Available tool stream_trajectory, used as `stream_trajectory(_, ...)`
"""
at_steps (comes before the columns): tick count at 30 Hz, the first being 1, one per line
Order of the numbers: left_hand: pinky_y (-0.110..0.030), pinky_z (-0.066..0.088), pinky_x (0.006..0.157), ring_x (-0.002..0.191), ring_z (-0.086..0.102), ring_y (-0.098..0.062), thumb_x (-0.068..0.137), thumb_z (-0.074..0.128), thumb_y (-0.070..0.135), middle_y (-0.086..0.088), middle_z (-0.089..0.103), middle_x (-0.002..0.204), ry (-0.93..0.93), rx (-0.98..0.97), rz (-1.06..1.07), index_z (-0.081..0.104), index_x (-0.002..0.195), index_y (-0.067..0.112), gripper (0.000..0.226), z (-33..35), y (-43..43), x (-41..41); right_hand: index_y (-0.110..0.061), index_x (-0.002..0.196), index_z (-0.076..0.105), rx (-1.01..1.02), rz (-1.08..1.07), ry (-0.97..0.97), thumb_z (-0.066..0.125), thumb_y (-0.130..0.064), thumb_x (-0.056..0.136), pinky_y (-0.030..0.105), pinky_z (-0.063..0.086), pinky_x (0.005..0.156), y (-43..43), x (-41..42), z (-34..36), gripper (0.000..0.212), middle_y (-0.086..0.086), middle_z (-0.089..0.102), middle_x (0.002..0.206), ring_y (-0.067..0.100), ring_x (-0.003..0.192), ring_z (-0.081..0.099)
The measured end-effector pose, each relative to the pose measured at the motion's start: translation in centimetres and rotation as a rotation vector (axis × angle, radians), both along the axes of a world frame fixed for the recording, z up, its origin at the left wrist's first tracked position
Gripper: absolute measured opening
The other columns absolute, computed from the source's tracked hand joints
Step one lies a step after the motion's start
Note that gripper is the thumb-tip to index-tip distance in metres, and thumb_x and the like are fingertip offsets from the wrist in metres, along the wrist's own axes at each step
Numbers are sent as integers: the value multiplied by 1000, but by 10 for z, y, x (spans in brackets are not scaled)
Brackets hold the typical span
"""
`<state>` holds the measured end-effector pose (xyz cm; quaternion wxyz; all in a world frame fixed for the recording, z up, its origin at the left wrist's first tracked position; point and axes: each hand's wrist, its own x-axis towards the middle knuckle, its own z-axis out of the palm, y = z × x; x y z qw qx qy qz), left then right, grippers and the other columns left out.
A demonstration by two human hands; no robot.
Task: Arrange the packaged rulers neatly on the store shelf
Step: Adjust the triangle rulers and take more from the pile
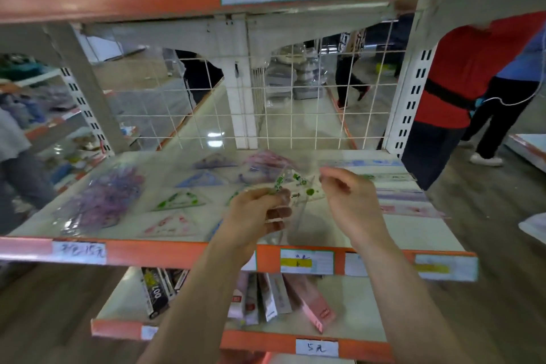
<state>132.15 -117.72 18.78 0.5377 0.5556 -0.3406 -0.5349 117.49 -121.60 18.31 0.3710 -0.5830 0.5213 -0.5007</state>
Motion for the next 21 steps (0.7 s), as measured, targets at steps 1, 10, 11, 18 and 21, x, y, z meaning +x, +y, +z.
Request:
stream_trajectory(1, -30, 49, 68, 68, 63, -16, 90, 53, 1, -5, 66, 79, 7, 2, 8, 67, 84, 6, 16, 0, 2, 4, -19, 101, 73, 7, 12, 10, 56, -11, 91, 15, 42, 79, 1, 4, -2, 21, -6, 69, 98, 3, 86, 60)
stream_trajectory(10, -27, 51, 55, 58, 59, -16, 86, 64, 6, -6, 64, 66, -97, -10, 339, 69, 83, 6, 6, -12, 13, 71, -24, 94, 73, -26, 168, 150, 63, -9, 86, 14, 46, 75, 6, 62, -11, 19, -14, 68, 87, 1, 81, 62)
stream_trajectory(11, -26, 51, 54, 58, 58, -16, 87, 64, 6, -5, 64, 67, -99, -17, 353, 69, 84, 5, 6, -12, 12, 78, -21, 101, 73, -48, 186, 203, 64, -10, 86, 15, 47, 79, 6, 71, -12, 21, -10, 69, 93, 5, 86, 63)
stream_trajectory(18, -23, 49, 54, 61, 58, -16, 86, 64, 7, -7, 63, 70, -153, -43, 442, 68, 79, 10, 9, -6, 9, 136, -19, 132, 55, -239, 260, 579, 65, -21, 88, 17, 37, 80, 7, 138, -12, 45, 2, 60, 115, 15, 103, 56)
stream_trajectory(21, -26, 50, 57, 62, 59, -17, 86, 65, 8, -6, 65, 69, -208, -52, 468, 71, 82, 11, 8, -4, 9, 163, -20, 131, 54, -272, 269, 653, 63, -27, 89, 26, 42, 81, 4, 168, -11, 43, 2, 59, 111, 17, 100, 57)
